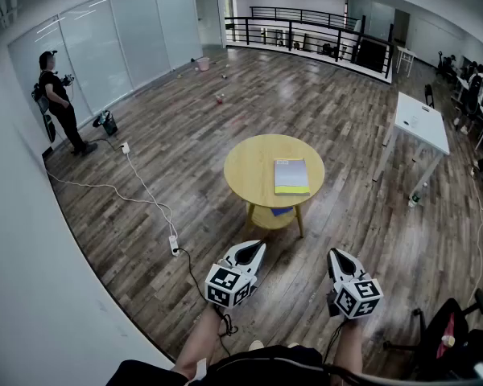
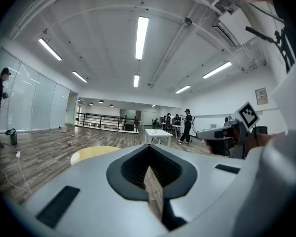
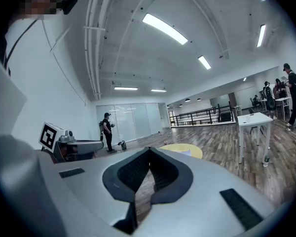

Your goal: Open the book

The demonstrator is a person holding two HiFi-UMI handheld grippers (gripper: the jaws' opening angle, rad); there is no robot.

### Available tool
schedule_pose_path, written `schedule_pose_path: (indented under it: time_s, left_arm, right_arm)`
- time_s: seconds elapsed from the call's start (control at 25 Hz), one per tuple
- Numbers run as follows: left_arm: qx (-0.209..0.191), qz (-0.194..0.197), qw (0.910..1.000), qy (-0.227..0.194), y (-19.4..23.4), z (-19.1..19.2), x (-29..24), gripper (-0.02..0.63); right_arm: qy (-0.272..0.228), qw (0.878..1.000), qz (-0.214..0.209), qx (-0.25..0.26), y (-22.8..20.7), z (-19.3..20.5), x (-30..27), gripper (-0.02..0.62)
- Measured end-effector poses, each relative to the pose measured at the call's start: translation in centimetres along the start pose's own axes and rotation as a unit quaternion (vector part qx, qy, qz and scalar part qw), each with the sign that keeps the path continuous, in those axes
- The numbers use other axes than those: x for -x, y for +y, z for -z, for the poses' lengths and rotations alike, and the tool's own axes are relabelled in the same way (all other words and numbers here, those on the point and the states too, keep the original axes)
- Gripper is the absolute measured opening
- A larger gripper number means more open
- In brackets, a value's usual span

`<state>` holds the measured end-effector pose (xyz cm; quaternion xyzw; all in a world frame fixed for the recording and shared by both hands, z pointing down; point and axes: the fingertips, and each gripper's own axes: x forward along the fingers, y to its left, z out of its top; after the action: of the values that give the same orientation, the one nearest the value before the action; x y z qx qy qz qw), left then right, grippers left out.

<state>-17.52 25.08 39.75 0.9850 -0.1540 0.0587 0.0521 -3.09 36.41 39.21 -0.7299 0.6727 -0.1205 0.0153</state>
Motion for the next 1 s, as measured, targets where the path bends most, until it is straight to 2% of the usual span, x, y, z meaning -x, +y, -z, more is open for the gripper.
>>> schedule_pose_path:
  time_s: [0.28, 0.52, 1.0]
  left_arm:
    - [0.004, 0.002, 1.0000, -0.002, 2.9, -0.2, -2.2, -0.002]
    - [0.011, -0.001, 0.9999, 0.002, 5.6, 0.6, -5.9, -0.002]
    - [0.019, -0.001, 0.9997, 0.018, 13.9, -0.4, -22.0, -0.002]
  right_arm:
    - [0.007, 1.000, 0.001, 0.005, -1.0, -0.3, -3.6, 0.003]
    - [0.012, 1.000, 0.003, 0.001, -3.8, 0.1, -7.5, 0.003]
    - [0.024, 0.999, -0.002, -0.021, -15.7, -2.1, -22.3, 0.003]
